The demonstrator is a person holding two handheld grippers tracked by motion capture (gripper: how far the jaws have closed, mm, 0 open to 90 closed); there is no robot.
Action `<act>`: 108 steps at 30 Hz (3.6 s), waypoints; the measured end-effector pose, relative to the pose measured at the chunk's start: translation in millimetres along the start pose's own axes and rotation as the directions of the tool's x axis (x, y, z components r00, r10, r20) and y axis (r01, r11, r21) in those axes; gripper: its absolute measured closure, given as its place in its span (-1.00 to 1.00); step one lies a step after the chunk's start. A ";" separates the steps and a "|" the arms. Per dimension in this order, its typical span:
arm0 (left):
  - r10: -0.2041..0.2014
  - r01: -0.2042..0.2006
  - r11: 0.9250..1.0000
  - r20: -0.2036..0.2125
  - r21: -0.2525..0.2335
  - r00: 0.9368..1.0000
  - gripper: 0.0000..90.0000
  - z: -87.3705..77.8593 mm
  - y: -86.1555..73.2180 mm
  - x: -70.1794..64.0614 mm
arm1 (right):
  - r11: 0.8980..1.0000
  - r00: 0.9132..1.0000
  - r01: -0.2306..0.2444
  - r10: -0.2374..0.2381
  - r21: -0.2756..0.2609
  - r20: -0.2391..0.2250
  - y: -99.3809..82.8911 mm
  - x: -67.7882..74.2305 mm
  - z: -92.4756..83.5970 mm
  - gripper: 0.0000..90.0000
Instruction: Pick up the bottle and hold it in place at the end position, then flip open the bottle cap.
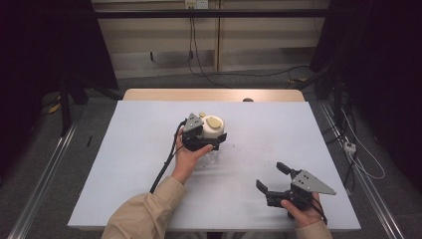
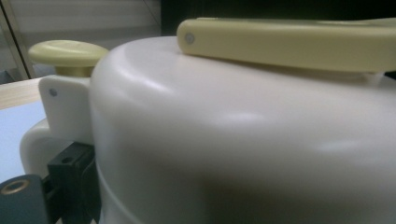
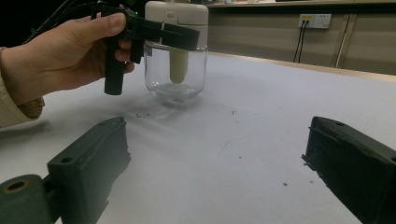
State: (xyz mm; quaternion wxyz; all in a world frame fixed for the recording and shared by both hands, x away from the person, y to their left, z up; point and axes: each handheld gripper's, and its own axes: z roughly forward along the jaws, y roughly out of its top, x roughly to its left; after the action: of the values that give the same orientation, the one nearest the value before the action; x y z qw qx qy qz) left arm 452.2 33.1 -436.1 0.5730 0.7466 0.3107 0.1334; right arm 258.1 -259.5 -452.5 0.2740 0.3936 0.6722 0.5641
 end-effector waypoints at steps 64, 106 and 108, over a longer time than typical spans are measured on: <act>0.024 -0.024 1.000 -0.007 -0.011 1.000 -0.87 21.9 -11.3 -8.5 | 1.000 1.000 -0.007 0.007 -0.005 -0.004 0.5 -1.1 -1.0 -0.89; 0.048 -0.048 0.999 0.000 -0.005 0.999 -0.86 12.5 -18.8 -9.1 | 0.999 1.000 -0.022 0.021 0.047 0.010 2.5 -2.5 13.0 -0.88; 0.048 -0.048 0.999 0.000 -0.005 0.999 -0.86 12.5 -18.8 -9.2 | 0.998 1.000 -0.020 0.020 0.051 0.013 3.2 -2.8 15.9 -0.88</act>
State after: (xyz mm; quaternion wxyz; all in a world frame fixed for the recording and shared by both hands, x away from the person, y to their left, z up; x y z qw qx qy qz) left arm 446.2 20.7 -456.1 0.5714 0.7524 0.2924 0.1479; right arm 273.2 -253.0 -453.0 0.2623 0.4105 0.6808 0.5470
